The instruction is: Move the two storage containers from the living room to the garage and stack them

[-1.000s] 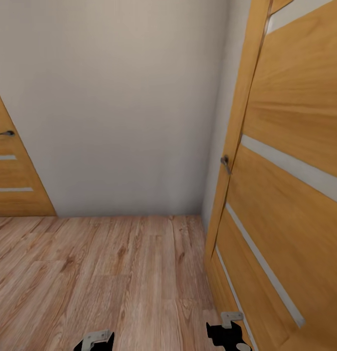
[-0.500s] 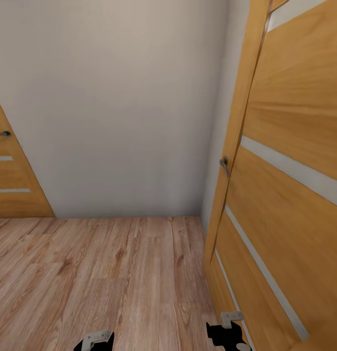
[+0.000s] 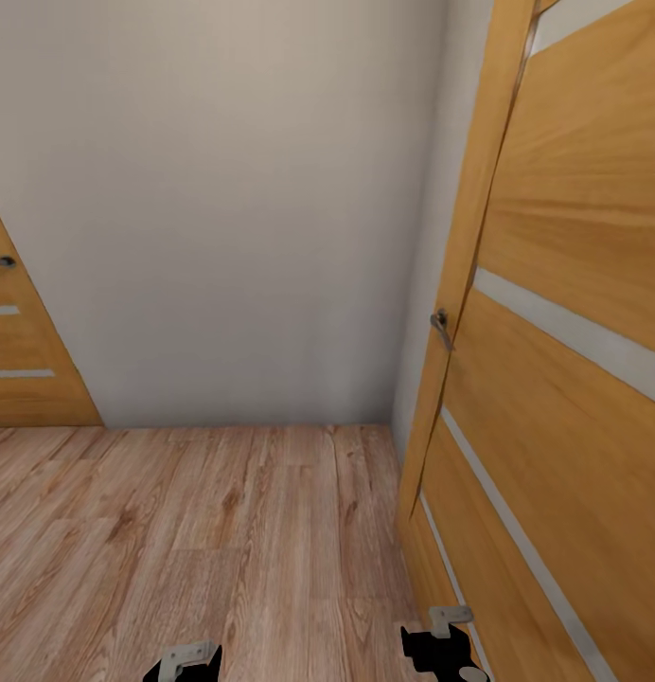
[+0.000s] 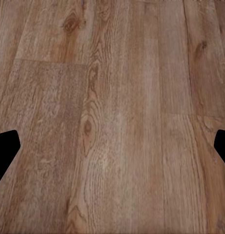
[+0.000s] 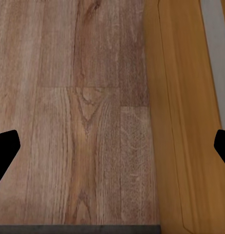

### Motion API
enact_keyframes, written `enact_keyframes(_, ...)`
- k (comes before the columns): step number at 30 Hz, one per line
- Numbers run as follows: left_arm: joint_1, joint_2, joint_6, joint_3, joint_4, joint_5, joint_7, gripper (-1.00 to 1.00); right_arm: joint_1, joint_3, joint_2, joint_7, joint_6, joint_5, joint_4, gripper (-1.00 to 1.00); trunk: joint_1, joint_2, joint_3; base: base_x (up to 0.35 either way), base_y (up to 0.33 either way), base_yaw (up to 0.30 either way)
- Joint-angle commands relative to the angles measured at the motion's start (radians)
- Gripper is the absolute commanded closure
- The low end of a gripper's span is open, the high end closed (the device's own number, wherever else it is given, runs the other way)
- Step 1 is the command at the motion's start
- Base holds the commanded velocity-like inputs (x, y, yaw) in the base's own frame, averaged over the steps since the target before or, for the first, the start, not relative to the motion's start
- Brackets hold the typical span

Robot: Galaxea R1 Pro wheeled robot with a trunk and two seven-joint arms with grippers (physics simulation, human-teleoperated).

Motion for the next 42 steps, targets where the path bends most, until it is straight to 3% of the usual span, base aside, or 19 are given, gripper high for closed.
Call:
enact_keyframes(1,-0.001,-0.001,-0.002,0.008,0.000,-0.005,-0.008,-1.00,-0.001,0.005,0.000,-0.005,-0.003,0.000,0.001,-1.00,0.000,-0.001,-0.001,0.016,0.000,0.000)
enact_keyframes(16,-0.001,-0.001,-0.002,0.009,0.000,-0.005,-0.008,-1.00,-0.001,0.005,0.000,-0.005,-0.004,0.000,0.001,-1.00,0.000,-0.001,-0.001,0.025,0.000,0.000)
enact_keyframes(42,-0.001,-0.001,-0.003,0.009,0.000,-0.004,-0.008,-1.00,-0.001,0.005,0.000,-0.005,-0.003,0.000,0.001,-1.00,0.000,-0.001,-0.001,0.149,0.009,0.000)
